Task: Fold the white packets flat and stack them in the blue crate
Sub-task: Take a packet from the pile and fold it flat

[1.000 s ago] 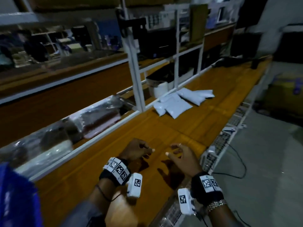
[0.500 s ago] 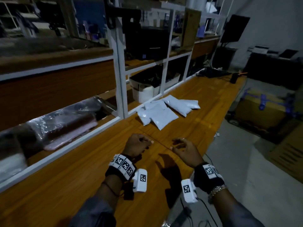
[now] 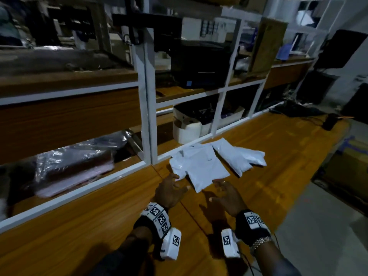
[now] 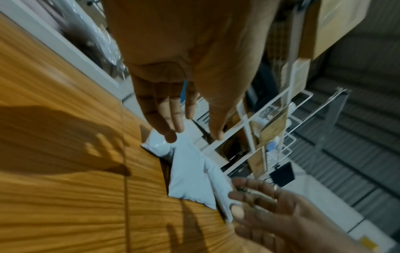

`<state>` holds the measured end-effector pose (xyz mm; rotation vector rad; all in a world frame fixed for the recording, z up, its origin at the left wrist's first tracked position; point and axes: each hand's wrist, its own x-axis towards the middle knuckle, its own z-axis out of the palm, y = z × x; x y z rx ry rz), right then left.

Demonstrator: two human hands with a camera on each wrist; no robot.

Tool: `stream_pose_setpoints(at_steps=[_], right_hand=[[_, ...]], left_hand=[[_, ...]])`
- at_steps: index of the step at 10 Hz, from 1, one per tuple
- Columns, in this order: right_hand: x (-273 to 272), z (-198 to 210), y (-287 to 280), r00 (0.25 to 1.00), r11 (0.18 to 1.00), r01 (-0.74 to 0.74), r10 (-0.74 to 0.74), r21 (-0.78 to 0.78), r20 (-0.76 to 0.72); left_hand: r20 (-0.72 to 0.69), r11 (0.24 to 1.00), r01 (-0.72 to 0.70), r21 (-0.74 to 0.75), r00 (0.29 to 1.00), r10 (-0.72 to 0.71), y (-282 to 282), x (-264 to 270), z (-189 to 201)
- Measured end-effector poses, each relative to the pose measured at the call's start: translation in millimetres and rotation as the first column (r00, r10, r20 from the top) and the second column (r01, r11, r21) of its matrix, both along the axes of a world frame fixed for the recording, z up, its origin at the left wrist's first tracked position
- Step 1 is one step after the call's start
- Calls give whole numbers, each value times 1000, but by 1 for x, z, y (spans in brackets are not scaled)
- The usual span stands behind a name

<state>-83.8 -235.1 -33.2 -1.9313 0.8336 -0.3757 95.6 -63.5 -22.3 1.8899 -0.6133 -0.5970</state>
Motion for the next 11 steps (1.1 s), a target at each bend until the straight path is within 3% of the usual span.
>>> stream_pose_setpoints(at_steps=[1, 3, 4, 6, 7, 9, 11], right_hand=[[16, -1, -44, 1000, 998, -3, 3, 61, 1], [59, -4, -111, 991, 990, 127, -123, 67, -52], [78, -28, -133, 994, 986, 68, -55, 155, -90], [82, -36, -138, 991, 998, -5, 13, 57, -133], [81, -27, -136, 984, 998, 53, -45, 40, -171], [57, -9, -89, 999, 989, 4, -10, 148, 42], [47, 5, 14, 977, 978, -160, 138, 133, 166]], left_hand=[[-9, 1000, -25, 2, 1000, 25, -45, 2, -16], [120, 991, 10, 133, 992, -26, -102, 10, -49], [114, 984, -48, 174, 993, 28, -115, 13, -65], [3, 989, -29, 145, 1000, 29, -124, 13, -61], [62, 988, -75, 138, 996, 67, -123, 10, -60], [108, 996, -82, 36, 991, 77, -64, 6, -43], [199, 991, -124, 44, 974, 113, 74, -8, -6]])
